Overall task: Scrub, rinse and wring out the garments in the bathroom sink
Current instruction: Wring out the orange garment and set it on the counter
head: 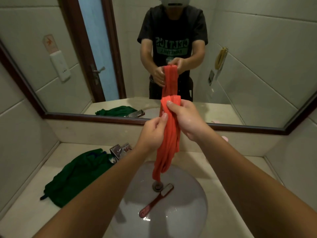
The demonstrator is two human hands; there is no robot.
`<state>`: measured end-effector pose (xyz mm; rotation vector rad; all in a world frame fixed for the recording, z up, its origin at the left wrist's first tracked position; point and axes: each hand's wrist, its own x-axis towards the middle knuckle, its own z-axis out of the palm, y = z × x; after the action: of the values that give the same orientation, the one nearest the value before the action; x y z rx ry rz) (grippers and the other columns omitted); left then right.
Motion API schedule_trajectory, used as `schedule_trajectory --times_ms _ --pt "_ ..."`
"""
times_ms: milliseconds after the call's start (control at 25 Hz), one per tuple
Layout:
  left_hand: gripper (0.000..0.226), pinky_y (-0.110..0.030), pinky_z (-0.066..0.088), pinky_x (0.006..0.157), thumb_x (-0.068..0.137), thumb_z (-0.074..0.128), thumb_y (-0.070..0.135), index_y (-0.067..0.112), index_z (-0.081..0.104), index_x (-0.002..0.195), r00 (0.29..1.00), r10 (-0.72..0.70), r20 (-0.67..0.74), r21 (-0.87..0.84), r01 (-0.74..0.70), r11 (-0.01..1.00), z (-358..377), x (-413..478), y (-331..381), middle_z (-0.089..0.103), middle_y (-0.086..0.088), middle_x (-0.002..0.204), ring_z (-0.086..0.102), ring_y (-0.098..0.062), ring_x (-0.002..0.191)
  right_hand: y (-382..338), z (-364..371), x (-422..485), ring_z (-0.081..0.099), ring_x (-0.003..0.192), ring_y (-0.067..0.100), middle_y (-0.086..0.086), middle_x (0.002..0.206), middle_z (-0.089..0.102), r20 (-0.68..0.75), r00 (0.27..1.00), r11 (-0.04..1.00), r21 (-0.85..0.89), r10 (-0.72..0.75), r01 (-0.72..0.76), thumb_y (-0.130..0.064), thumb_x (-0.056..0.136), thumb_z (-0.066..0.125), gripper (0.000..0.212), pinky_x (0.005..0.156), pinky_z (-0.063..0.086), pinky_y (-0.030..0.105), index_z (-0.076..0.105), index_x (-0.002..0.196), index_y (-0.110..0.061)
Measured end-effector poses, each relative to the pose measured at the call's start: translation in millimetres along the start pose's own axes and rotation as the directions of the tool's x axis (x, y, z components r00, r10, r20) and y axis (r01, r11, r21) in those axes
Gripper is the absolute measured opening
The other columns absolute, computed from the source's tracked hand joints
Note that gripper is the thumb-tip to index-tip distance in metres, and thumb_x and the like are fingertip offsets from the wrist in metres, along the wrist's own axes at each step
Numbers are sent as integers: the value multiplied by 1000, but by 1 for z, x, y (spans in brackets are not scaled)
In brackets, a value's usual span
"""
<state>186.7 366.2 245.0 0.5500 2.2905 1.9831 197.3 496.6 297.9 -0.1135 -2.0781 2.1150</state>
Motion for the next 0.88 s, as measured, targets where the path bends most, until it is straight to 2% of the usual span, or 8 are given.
schedule_trajectory --times_ms 120,240,360,440,520,640,760,880 --pt "41 -36 48 61 100 50 47 13 63 81 999 0 -42 -15 -1 1000 7 -7 4 62 -1 67 59 -15 60 11 -11 -4 70 94 30 24 105 74 -21 1000 994 -110 -6 3 -26 101 61 30 98 54 55 70 110 1" --pt "20 -30 55 53 105 52 15 -2 63 102 995 -87 38 -239 94 966 12 -14 12 70 -10 71 68 -20 59 16 -24 -13 75 97 30 17 98 78 26 996 968 -239 88 -79 -49 102 53 48 98 55 52 74 108 -6" --pt "21 -29 58 57 103 54 8 -7 59 116 991 -112 79 -292 130 948 15 -12 19 75 -12 80 74 -23 68 26 -31 -33 76 82 24 9 87 79 8 982 927 -333 186 -173 -64 101 44 65 81 58 37 78 98 -9" --pt "31 -26 58 63 101 59 10 -1 50 129 984 -168 55 -295 176 939 18 -7 21 76 -10 93 76 -20 79 36 -27 -47 66 65 26 11 72 70 -44 995 962 -258 85 -94 -55 104 48 67 66 51 38 70 83 5" --pt "39 -24 58 66 100 62 12 5 44 134 978 -209 10 -281 204 938 20 -3 24 73 -6 100 75 -13 81 49 -22 -54 62 64 19 5 68 65 -136 990 980 -201 -36 8 -41 106 52 53 65 48 38 61 77 2" --pt "35 -29 61 78 101 61 12 5 52 133 975 -221 13 -257 216 942 20 1 29 73 -9 105 74 -12 84 60 -20 -56 70 73 11 -2 79 71 -285 952 986 -156 -109 66 -32 105 56 19 73 55 39 55 95 -16" --pt "32 -34 59 90 101 60 24 9 63 130 993 -116 -4 -39 116 993 13 3 27 76 -3 102 73 -10 91 59 -17 -55 67 81 13 -2 87 68 -303 926 951 -273 -226 143 -35 107 50 14 76 54 37 53 101 -22" --pt "28 -24 54 80 101 55 42 24 71 116 990 140 -8 362 -128 923 3 -3 20 74 10 93 67 0 87 47 -14 -50 66 84 10 0 93 68 -316 920 960 -227 -231 163 -30 108 48 16 78 53 30 57 105 -17"
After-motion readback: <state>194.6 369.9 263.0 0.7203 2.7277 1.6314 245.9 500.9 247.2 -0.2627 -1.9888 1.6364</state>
